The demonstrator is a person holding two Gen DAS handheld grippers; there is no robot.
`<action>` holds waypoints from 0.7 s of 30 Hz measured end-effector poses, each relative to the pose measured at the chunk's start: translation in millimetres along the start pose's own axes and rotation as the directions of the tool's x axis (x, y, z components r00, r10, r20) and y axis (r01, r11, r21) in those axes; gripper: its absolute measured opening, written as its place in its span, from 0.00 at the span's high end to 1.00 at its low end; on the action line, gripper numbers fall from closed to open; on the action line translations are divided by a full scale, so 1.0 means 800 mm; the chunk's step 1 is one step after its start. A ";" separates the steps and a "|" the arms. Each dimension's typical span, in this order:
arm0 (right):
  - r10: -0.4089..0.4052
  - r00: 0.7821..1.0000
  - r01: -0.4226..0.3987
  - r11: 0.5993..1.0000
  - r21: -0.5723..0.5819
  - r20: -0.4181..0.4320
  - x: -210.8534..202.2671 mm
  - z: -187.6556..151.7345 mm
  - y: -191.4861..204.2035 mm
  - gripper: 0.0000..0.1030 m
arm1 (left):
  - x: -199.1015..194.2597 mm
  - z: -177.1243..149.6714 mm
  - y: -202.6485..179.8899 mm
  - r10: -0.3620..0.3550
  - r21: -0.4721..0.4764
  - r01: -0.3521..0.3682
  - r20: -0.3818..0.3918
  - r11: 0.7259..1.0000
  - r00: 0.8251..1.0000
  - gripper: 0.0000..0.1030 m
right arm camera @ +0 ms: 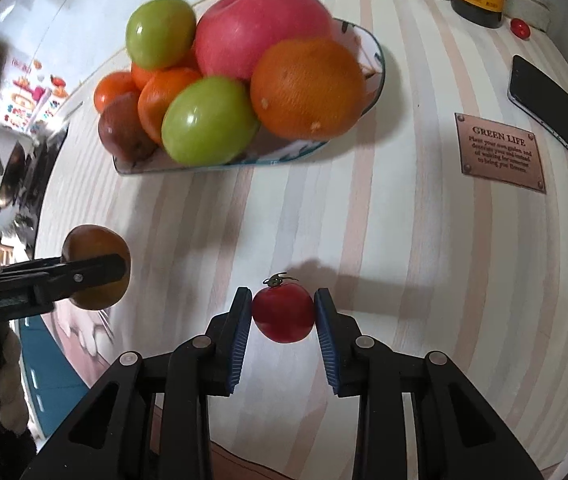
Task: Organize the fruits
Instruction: 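Carry the brown apple with the left tool while the right tool carries the tomato onto the plate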
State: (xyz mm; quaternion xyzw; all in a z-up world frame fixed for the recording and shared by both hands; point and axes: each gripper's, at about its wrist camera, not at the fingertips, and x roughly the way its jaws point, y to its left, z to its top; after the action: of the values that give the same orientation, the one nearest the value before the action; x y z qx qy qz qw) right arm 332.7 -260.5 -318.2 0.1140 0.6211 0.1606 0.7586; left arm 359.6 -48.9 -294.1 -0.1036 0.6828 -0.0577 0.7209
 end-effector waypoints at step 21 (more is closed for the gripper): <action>0.086 0.979 -0.102 0.991 0.082 0.183 -0.089 0.070 -0.017 0.66 | -0.074 0.134 -0.005 0.011 0.039 -0.018 0.178 0.999 0.984 0.39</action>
State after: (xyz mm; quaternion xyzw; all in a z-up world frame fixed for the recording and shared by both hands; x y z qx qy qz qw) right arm 376.3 -298.8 -247.5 0.1919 0.5509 0.1569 0.7969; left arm 463.4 -31.9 -231.0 -0.0886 0.6152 -0.0567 0.7813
